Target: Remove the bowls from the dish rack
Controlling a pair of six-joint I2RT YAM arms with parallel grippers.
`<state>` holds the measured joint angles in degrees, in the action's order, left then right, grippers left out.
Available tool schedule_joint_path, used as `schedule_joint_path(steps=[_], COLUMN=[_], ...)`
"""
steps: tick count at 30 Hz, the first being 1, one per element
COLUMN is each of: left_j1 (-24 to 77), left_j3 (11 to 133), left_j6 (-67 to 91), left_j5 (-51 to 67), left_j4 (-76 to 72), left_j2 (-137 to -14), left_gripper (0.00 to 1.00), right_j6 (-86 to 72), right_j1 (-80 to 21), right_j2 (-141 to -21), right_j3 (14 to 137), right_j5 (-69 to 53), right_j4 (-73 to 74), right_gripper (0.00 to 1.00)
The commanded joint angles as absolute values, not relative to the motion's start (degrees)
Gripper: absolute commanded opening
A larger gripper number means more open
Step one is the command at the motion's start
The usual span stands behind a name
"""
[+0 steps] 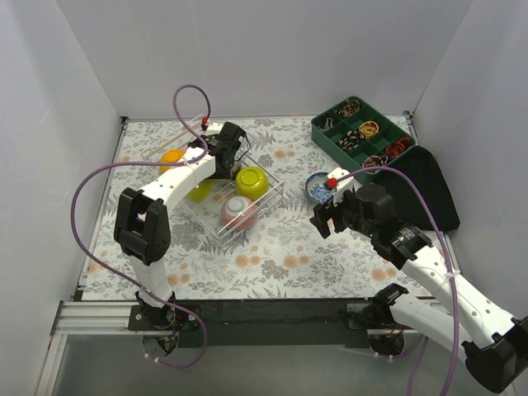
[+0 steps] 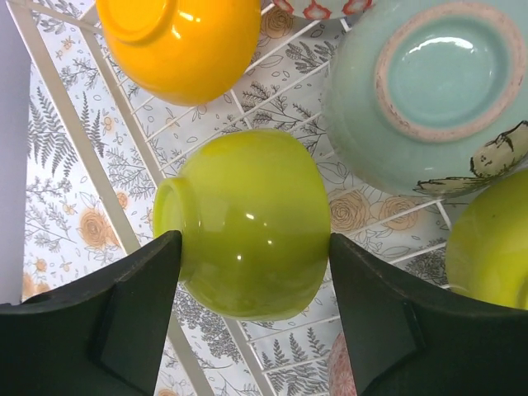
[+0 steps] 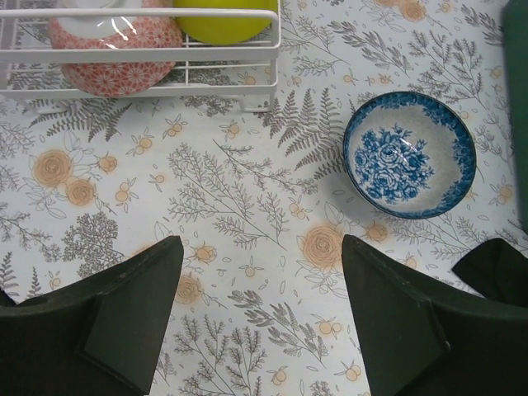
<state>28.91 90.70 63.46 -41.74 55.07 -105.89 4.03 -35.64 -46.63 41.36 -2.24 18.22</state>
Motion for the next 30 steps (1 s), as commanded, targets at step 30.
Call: schedule_joint_path(steps=[30], left_j1=[19.95], left_j3=[94.22], left_j6=[76.28], left_j5=[-8.45], left_j4=[49.66], left_j2=[-88.86], left_gripper=[0.14], right_j6=[-10.11], right_j1=[-36.30], right_j2=[-65.74], right_j3=[45.79], right_j5=[-26.28], right_j4=[-21.79], right_gripper=[0.85])
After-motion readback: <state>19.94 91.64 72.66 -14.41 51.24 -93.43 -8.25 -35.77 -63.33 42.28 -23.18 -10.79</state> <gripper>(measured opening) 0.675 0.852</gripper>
